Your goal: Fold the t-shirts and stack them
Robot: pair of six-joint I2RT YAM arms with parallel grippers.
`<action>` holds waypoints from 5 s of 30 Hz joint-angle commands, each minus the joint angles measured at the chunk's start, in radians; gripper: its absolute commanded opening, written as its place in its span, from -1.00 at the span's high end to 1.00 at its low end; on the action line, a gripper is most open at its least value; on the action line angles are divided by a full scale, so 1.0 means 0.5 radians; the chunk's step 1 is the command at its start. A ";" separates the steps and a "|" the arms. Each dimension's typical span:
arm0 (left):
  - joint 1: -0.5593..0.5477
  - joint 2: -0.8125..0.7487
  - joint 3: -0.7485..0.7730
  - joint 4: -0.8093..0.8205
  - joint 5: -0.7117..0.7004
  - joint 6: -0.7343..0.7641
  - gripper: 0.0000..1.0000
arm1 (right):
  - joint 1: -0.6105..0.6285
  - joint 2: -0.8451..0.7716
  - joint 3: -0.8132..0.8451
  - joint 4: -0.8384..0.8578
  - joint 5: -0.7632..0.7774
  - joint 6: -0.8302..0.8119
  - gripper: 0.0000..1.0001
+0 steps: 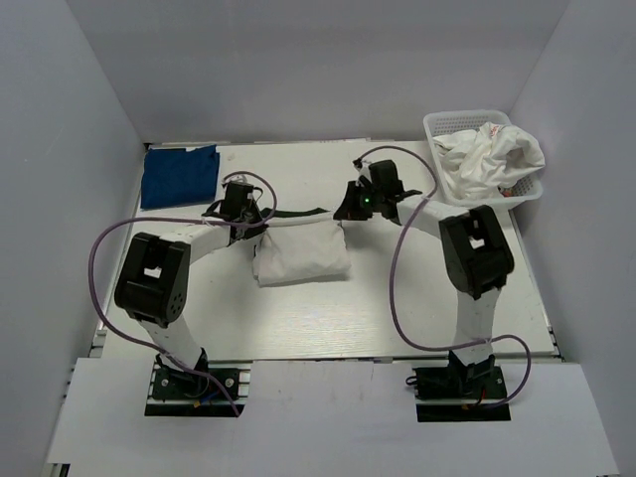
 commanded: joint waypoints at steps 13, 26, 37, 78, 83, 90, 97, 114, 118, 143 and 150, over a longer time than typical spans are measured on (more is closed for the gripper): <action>-0.016 -0.878 -0.416 0.177 0.120 0.099 1.00 | 0.052 -1.154 -0.720 0.377 -0.186 -0.291 1.00; -0.016 -1.410 -0.646 0.281 0.178 0.129 1.00 | 0.111 -1.480 -0.688 0.288 -0.098 -0.218 1.00; 0.042 -0.487 -0.239 0.208 -0.190 -0.036 1.00 | -0.070 -0.119 0.297 -0.014 0.057 0.025 1.00; 0.045 0.103 -0.023 0.376 0.976 0.035 -0.99 | -0.030 -0.244 -0.347 -0.156 -1.134 -0.260 -0.79; 0.045 0.168 -0.103 0.395 0.976 -0.005 -0.99 | -0.196 0.168 -0.220 -0.197 -1.472 -0.231 -0.80; 0.027 0.195 -0.039 0.333 1.055 0.120 -0.99 | -0.159 0.131 -0.447 -0.276 -0.908 -0.153 -0.80; -0.117 0.217 0.102 0.132 1.246 0.510 -0.80 | -0.006 -0.356 -0.965 -0.325 -0.288 -0.019 -0.80; -0.360 -0.814 -0.557 0.171 1.482 0.532 -0.98 | 0.270 -1.382 -1.212 0.212 -0.058 0.049 -0.80; -0.397 -0.695 -0.716 0.238 1.562 0.532 -0.98 | 0.209 -1.002 -0.826 0.049 -0.023 -0.070 -0.80; -0.397 -1.050 -0.766 -0.032 0.943 0.317 -0.98 | -0.058 -0.975 -0.717 0.092 -0.315 -0.239 -0.80; -0.348 -1.054 -0.585 -0.322 0.301 0.148 -0.98 | 0.055 -1.405 -1.091 0.080 -0.319 -0.162 -0.80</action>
